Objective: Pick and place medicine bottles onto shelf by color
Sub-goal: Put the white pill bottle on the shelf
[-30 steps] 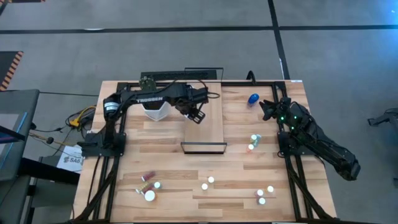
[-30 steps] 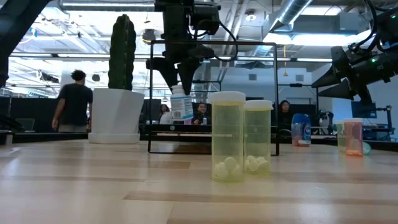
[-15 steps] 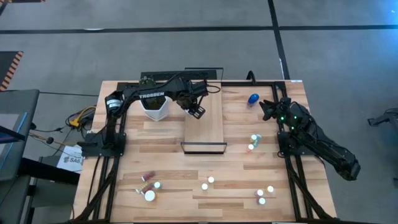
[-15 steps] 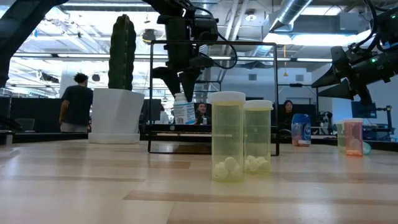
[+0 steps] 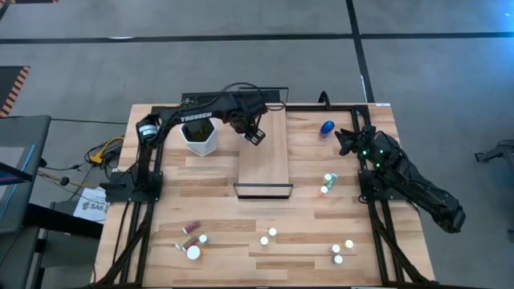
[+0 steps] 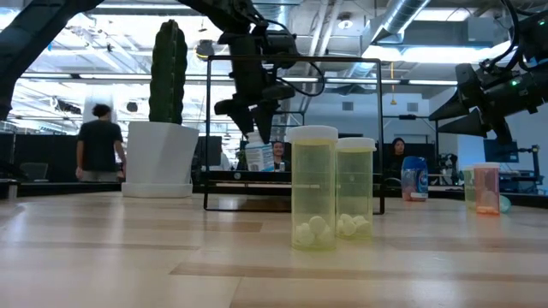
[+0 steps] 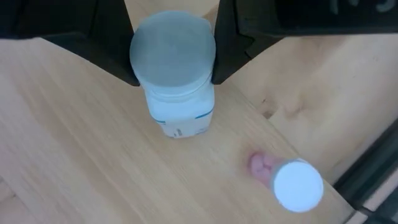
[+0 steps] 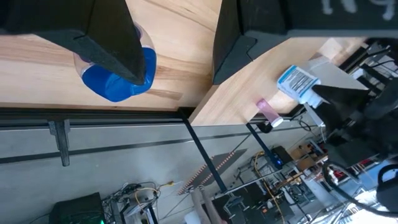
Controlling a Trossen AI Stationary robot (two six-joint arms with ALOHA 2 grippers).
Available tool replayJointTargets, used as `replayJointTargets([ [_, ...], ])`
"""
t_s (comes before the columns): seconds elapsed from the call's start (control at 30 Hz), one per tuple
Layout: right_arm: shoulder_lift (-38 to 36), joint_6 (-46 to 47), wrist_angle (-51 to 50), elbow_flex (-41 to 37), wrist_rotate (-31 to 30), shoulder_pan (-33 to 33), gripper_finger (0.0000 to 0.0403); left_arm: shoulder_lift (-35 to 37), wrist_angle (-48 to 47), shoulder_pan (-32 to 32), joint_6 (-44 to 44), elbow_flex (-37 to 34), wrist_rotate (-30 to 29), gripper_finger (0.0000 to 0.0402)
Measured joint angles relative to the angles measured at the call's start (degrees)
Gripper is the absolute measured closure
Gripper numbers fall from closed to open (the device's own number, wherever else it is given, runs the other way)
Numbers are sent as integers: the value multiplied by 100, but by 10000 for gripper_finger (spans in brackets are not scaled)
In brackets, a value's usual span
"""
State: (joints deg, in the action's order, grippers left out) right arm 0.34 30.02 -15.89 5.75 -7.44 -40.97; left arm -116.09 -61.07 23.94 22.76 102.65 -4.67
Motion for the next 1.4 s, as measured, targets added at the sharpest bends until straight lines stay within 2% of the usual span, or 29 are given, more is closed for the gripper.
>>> replayJointTargets([
  [0.43, 0, -2, -23, 1, 0, 0, 193, -11, 254, 202, -303, -22, -183, 248],
  [1.03, 0, -2, -29, 1, 0, 0, 193, -29, 684, 273, -304, -37, -122, 246],
  [1.17, 0, -1, -29, 1, 0, 0, 193, -33, 708, 273, -216, -37, -186, 225],
  [1.4, 0, -1, -30, 1, 0, 0, 193, -35, 705, 273, -99, -39, -212, 163],
])
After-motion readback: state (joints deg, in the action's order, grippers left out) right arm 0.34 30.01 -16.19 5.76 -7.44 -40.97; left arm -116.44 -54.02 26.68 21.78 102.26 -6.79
